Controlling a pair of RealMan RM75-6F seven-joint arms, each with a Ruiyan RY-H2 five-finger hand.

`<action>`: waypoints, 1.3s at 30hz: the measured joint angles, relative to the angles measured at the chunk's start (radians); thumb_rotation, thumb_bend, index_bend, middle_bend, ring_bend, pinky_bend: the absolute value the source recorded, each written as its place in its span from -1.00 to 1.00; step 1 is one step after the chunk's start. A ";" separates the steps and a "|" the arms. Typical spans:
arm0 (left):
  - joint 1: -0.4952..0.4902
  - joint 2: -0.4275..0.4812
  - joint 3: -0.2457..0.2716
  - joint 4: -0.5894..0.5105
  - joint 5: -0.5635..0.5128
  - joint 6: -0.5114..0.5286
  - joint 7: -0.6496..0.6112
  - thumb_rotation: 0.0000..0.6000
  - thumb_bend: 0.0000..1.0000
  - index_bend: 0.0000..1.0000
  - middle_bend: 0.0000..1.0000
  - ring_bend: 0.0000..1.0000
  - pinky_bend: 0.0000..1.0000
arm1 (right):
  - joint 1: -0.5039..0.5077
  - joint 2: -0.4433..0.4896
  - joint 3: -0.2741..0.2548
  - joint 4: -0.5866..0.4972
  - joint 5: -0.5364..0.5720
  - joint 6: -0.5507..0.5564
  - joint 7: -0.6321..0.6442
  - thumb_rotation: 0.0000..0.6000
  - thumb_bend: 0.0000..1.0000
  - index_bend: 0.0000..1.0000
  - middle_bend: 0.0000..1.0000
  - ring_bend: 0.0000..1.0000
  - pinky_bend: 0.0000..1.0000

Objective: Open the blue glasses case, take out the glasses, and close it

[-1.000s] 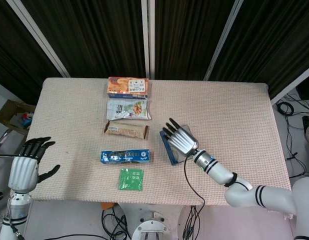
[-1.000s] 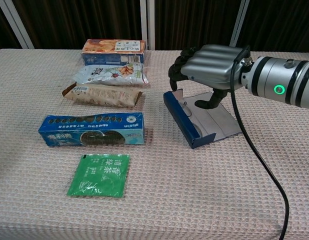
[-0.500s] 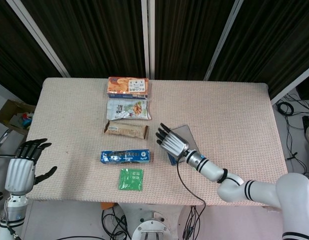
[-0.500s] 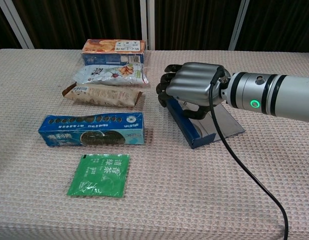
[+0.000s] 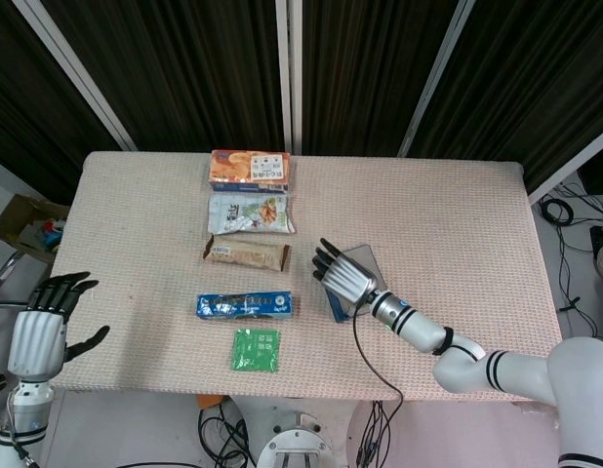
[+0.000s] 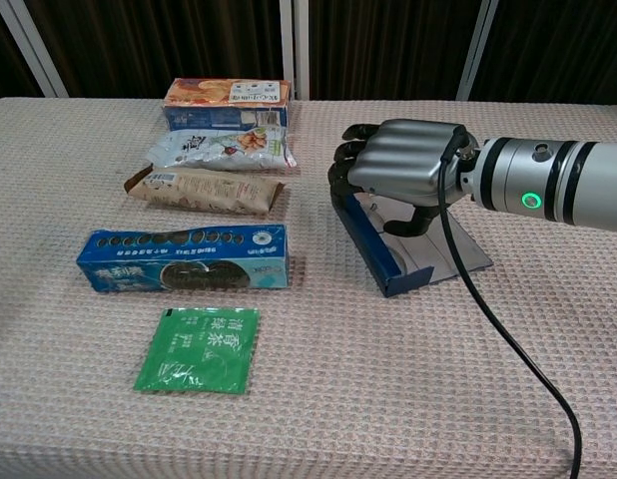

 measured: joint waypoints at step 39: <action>0.003 -0.001 0.002 0.010 0.004 -0.013 0.008 1.00 -0.96 -0.44 -0.55 -0.59 -0.58 | 0.104 -0.172 0.215 0.253 0.795 0.016 -0.336 1.00 -0.20 -0.12 -0.44 -0.70 -1.00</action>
